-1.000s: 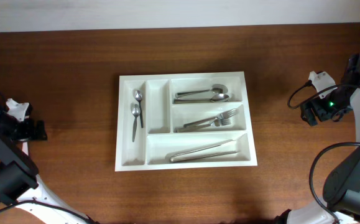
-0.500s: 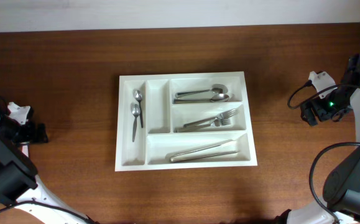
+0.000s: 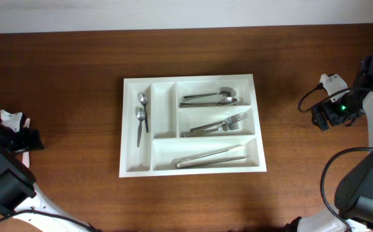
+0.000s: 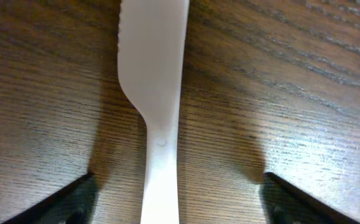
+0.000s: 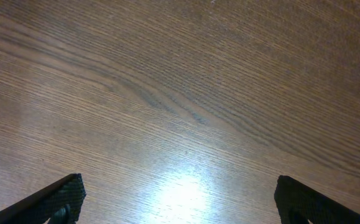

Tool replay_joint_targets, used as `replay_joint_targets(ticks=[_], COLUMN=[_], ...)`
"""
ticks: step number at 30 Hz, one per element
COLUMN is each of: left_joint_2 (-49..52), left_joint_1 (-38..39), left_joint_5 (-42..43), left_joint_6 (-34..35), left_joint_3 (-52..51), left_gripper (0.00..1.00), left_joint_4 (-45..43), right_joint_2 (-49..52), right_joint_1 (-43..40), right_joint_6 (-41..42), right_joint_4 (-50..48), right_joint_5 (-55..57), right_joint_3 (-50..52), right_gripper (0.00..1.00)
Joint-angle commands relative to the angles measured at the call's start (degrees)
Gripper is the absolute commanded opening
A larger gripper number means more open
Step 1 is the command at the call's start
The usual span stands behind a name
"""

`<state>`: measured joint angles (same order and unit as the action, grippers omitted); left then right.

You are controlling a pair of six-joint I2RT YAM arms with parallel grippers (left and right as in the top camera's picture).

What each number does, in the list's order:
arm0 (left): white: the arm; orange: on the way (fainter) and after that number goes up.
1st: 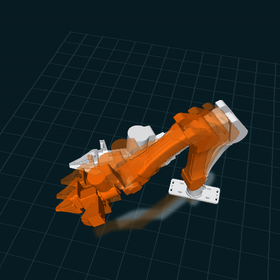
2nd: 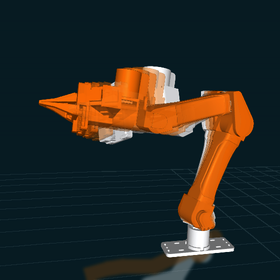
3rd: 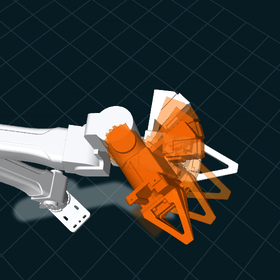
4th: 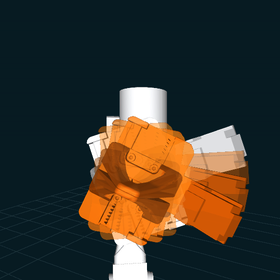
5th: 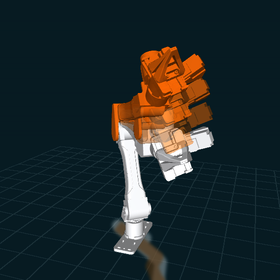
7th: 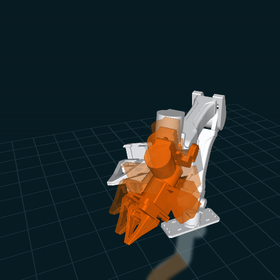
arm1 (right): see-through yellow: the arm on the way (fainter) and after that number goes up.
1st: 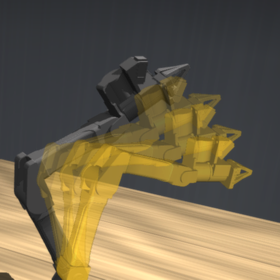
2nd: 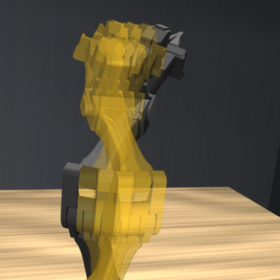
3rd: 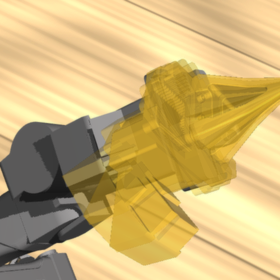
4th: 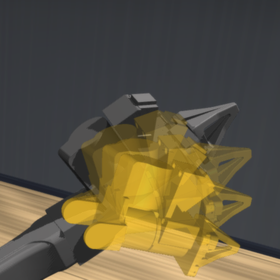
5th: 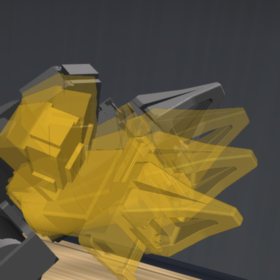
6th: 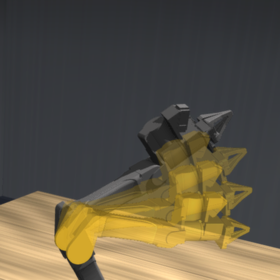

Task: Pack container
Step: 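Lower the left gripper onto the white plastic knife and grasp it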

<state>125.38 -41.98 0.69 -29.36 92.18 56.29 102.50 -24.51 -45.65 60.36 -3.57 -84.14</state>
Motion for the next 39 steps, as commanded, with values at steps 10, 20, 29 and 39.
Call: replay_joint_targets(ticks=[10, 20, 29, 39], left_joint_2=[0.31, 0.28, 0.28, 0.28], left_joint_1=[-0.48, -0.42, -0.11, 6.10], left_joint_5=[0.87, 1.09, 2.38, 14.62], left_joint_6=[0.17, 3.52, 9.20, 9.46], left_joint_3=[-0.76, -0.70, 7.87, 27.87], left_gripper=[0.33, 0.13, 0.03, 0.04], left_joint_4=[-0.39, -1.38, 3.54, 15.82], right_joint_2=[0.11, 0.11, 0.11, 0.11], right_joint_1=[0.00, 0.00, 0.00, 0.00], right_joint_6=[-0.42, -0.42, -0.42, -0.42], right_joint_4=[0.00, 0.00, 0.00, 0.00], right_joint_5=[-0.92, -0.92, -0.92, -0.92], right_joint_3=[0.35, 0.35, 0.35, 0.35], right_gripper=[0.99, 0.99, 0.99, 0.99])
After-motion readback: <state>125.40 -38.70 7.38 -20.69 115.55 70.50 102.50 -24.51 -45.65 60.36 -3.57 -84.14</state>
